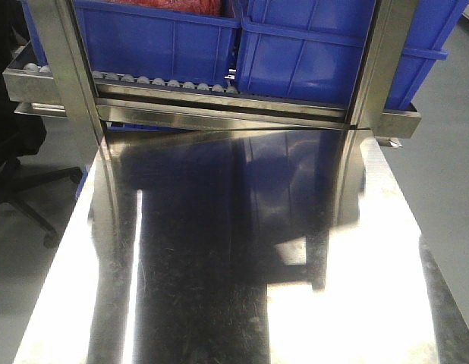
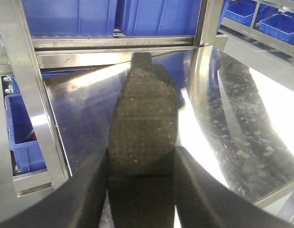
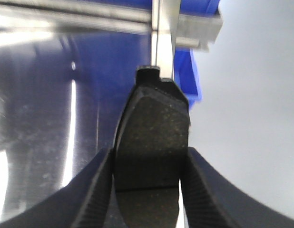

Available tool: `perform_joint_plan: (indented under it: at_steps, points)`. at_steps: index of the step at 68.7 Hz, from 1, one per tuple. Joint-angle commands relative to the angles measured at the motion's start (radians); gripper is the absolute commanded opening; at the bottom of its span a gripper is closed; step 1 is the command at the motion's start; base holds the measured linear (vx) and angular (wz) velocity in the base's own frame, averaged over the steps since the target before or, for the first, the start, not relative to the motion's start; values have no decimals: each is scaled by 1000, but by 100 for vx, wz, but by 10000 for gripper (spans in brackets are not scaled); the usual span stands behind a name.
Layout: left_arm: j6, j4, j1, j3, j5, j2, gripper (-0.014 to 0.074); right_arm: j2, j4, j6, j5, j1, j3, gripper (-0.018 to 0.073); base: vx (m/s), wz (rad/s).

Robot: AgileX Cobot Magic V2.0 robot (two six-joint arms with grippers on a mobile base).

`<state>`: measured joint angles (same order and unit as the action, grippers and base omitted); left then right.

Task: Move and align brake pads A on conveyor
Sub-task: 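Close the right gripper on the brake pad and lift it, then back the base away from the steel table and turn toward the aisle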

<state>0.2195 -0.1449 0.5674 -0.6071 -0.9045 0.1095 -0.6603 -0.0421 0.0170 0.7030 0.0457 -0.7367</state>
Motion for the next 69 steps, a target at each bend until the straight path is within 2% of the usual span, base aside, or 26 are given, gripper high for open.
perform_joint_plan:
  at_steps: [1, 11, 28, 69]
  points:
    - [-1, -3, 5, -23, 99, 17, -6, 107, -2, -17, -115, -3, 31, -6, 0, 0]
    - [-1, -3, 5, -23, 99, 17, -6, 272, 31, -61, -143, -3, 126, -6, 0, 0]
    - [-1, -3, 5, -23, 99, 17, -6, 459, 211, -240, -212, -3, 257, -6, 0, 0]
    - [-1, -3, 5, -23, 99, 17, -6, 474, 214, -246, -237, -3, 263, -6, 0, 0]
